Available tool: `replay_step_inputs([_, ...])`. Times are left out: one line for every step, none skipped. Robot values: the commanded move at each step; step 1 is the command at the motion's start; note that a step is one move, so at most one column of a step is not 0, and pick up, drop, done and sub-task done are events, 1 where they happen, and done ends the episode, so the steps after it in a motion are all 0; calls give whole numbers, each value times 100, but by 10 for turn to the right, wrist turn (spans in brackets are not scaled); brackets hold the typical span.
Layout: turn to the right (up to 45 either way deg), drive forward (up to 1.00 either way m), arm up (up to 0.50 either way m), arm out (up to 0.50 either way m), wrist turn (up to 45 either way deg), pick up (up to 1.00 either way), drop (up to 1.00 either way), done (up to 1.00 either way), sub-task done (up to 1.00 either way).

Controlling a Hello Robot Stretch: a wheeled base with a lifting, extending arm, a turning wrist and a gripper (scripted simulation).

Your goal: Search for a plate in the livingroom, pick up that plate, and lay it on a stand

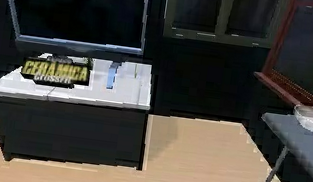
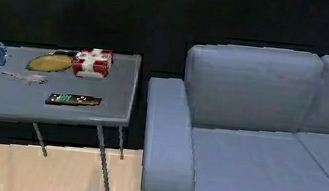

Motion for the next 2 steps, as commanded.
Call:
replay_step_inputs([-240,0,0,0,0,0,0,0,0])
replay_step_inputs([450,0,0,0,0,0,0,0,0])
